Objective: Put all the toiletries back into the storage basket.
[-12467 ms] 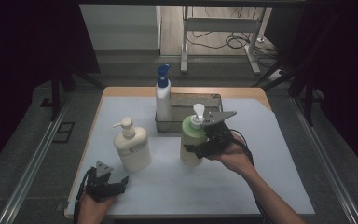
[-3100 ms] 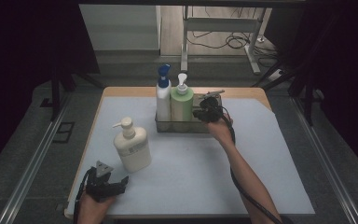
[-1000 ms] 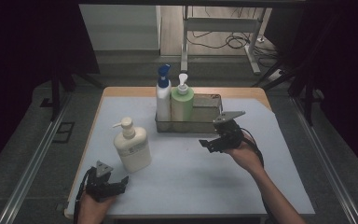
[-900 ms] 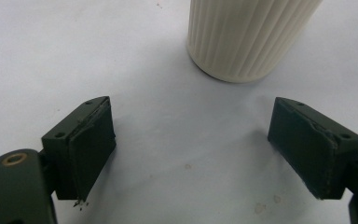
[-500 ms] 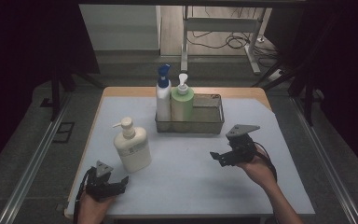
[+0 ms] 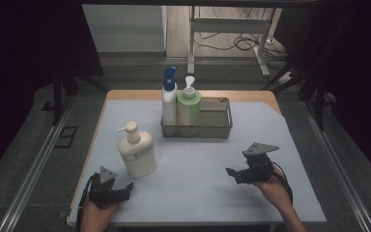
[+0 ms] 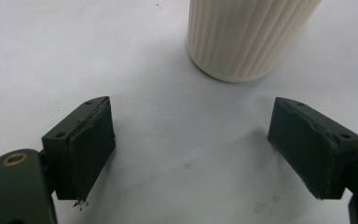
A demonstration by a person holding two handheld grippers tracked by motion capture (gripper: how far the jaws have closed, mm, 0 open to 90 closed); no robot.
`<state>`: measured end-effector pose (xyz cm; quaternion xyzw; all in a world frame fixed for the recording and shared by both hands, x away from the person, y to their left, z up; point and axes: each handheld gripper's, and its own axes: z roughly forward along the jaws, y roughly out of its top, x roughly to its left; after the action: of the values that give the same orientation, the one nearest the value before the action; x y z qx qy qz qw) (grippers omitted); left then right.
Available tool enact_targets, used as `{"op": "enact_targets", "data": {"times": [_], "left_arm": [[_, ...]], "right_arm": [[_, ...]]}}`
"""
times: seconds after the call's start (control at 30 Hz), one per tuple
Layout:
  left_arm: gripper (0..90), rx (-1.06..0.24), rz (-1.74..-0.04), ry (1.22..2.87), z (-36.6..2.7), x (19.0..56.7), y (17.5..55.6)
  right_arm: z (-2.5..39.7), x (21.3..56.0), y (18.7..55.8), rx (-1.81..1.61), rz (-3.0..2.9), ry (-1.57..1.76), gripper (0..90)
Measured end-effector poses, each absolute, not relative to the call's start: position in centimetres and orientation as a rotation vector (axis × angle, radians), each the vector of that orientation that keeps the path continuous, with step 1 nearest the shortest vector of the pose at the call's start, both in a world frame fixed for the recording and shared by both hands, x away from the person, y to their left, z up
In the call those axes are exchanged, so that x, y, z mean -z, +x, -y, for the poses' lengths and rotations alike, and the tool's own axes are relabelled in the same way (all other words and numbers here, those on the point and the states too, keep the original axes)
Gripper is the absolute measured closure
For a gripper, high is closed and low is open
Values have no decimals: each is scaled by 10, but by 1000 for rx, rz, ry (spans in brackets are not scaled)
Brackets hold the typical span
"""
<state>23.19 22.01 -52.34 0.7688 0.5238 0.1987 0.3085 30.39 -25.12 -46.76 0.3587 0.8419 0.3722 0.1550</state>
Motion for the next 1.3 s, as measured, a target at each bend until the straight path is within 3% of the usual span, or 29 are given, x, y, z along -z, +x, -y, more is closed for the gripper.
{"op": "enact_targets", "data": {"times": [0.23, 0.57, 0.83, 1.1, 1.27, 1.3], "left_arm": [[160, -526, -1386, 2031, -220, 522, 232], [270, -570, -1367, 2033, -222, 515, 231], [369, -529, -1384, 2019, -227, 511, 236], [560, -512, -1358, 2007, -232, 502, 246], [732, -493, -1335, 2023, -238, 501, 257], [806, -492, -1329, 2027, -239, 501, 260]], "right_arm": [[258, 488, 300, -1051, -2422, 1062, 81], [263, 510, 298, -1048, -2421, 1096, 87], [263, 521, 294, -1017, -2427, 1078, 90], [262, 522, 293, -1013, -2421, 1068, 86], [262, 522, 293, -1013, -2420, 1068, 86], [262, 522, 293, -1014, -2420, 1068, 85]]}}
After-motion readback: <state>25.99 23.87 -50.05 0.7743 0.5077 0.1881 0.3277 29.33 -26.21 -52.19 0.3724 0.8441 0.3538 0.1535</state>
